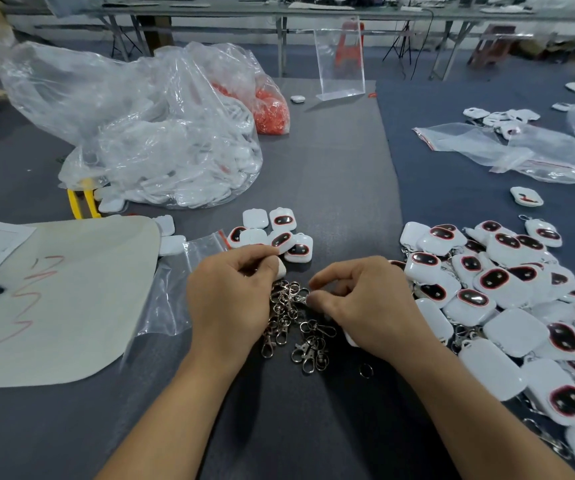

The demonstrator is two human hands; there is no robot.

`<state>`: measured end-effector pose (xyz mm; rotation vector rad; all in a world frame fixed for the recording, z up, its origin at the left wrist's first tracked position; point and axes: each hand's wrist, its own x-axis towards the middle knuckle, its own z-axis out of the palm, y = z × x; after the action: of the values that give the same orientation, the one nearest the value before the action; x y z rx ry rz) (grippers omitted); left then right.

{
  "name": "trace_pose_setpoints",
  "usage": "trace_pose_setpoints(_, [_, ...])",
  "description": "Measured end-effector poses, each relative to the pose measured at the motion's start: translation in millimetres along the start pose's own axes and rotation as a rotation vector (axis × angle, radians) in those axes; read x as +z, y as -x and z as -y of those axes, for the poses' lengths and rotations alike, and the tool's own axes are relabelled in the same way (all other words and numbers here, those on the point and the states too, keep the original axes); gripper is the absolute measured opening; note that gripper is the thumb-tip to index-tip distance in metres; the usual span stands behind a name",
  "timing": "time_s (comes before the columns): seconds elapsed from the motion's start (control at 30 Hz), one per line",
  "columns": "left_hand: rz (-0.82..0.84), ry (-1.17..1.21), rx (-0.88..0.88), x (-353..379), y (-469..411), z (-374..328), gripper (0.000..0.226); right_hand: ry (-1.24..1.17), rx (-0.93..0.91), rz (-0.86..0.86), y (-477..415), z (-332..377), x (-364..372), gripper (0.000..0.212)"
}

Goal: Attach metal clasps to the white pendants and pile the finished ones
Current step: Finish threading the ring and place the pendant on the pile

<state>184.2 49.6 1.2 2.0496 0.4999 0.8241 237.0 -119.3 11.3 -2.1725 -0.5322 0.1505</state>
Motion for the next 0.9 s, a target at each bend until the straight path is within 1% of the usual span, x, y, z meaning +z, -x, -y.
trace_pose_setpoints(0.07, [0.013,-0.025,0.009,-0.7,1.0,1.4,0.011,0.159,-0.028,0.072,1.5,3.4,1.2,0.013])
trace_pose_setpoints(0.13, [0.043,-0.065,0.035,-1.8,3.9,-0.1,0.009,0.276,-0.048,0.090,2.4,9.2,4.0,0.017])
trace_pose_setpoints(0.17, [0.055,-0.087,0.056,-1.9,4.5,-1.3,0.008,0.281,-0.056,0.076,2.2,10.8,5.3,0.015])
trace_pose_setpoints(0.27, [0.064,-0.130,0.118,-1.9,6.1,-3.6,0.009,0.194,-0.043,0.031,2.1,8.2,8.2,0.006])
trace_pose_setpoints(0.3, [0.064,-0.130,0.128,-1.8,6.8,-4.3,0.010,0.161,-0.029,0.023,1.7,6.4,8.1,0.008])
trace_pose_setpoints(0.4, [0.073,-0.119,0.122,-2.9,8.7,-5.8,0.013,0.071,-0.005,0.031,0.7,4.3,6.6,0.020])
trace_pose_setpoints(0.47, [0.082,-0.138,0.116,-2.9,9.8,-5.9,0.014,0.046,0.005,0.018,0.1,3.8,4.8,0.023])
trace_pose_setpoints(0.6, [0.082,-0.149,0.100,-1.2,8.3,-3.9,0.015,0.151,0.002,0.006,1.9,6.3,2.7,0.014])
trace_pose_setpoints(0.73, [0.085,-0.164,0.095,0.5,8.8,-3.4,0.016,0.319,0.012,0.053,4.6,13.0,6.4,0.016])
trace_pose_setpoints(0.9, [0.103,-0.119,0.120,-0.8,11.5,-4.4,0.018,0.279,-0.011,0.044,6.0,13.1,8.4,0.005])
